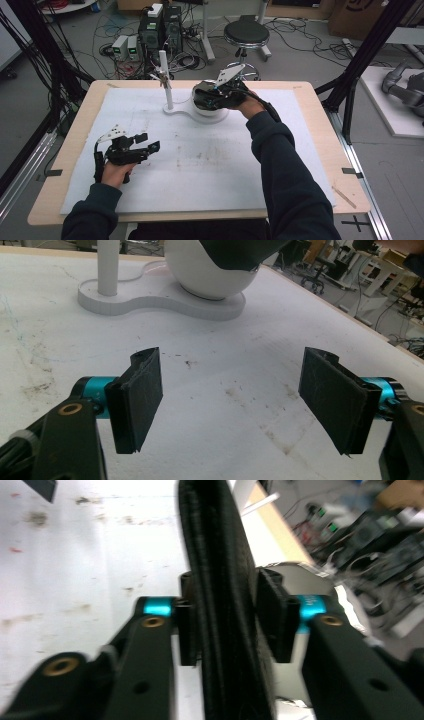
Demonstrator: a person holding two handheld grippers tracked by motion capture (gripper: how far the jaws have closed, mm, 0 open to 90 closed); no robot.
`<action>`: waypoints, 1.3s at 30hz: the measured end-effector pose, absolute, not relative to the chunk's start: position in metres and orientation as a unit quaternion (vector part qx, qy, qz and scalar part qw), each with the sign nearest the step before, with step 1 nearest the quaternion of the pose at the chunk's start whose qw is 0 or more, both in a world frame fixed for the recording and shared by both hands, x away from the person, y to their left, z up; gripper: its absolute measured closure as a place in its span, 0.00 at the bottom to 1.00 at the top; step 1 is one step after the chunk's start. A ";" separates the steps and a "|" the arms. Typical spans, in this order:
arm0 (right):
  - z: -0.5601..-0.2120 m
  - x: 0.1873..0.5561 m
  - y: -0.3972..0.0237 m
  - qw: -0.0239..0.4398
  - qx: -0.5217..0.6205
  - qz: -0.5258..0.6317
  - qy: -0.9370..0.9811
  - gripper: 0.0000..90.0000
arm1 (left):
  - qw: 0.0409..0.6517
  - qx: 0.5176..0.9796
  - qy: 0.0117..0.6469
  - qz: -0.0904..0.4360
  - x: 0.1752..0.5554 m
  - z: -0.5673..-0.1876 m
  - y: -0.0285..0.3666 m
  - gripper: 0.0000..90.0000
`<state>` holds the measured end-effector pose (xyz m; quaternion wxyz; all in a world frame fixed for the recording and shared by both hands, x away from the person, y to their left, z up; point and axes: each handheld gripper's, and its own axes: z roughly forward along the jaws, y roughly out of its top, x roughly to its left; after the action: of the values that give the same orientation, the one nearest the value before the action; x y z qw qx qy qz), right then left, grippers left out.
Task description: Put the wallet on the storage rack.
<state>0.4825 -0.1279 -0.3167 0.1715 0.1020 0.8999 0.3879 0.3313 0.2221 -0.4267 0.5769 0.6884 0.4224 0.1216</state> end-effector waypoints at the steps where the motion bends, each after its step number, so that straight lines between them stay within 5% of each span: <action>1: -0.318 0.482 -0.127 0.165 0.105 0.386 0.901 0.61 | 0.577 0.688 0.422 0.122 0.331 -0.427 0.222 0.28; 11: -0.340 0.478 -0.127 0.111 0.144 0.392 0.902 0.39 | 0.576 0.686 0.427 0.127 0.330 -0.426 0.224 0.28; 25: -0.352 0.473 -0.135 0.087 0.150 0.429 0.886 0.30 | 0.574 0.687 0.426 0.130 0.330 -0.424 0.222 0.29; 39: -0.352 0.478 -0.133 0.110 0.169 0.403 0.893 0.34 | 0.574 0.686 0.427 0.131 0.329 -0.424 0.223 0.29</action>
<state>0.4780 -0.1330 -0.3522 0.1097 0.1688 0.8928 0.4028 0.3295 0.2234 -0.4240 0.5742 0.6859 0.4273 0.1314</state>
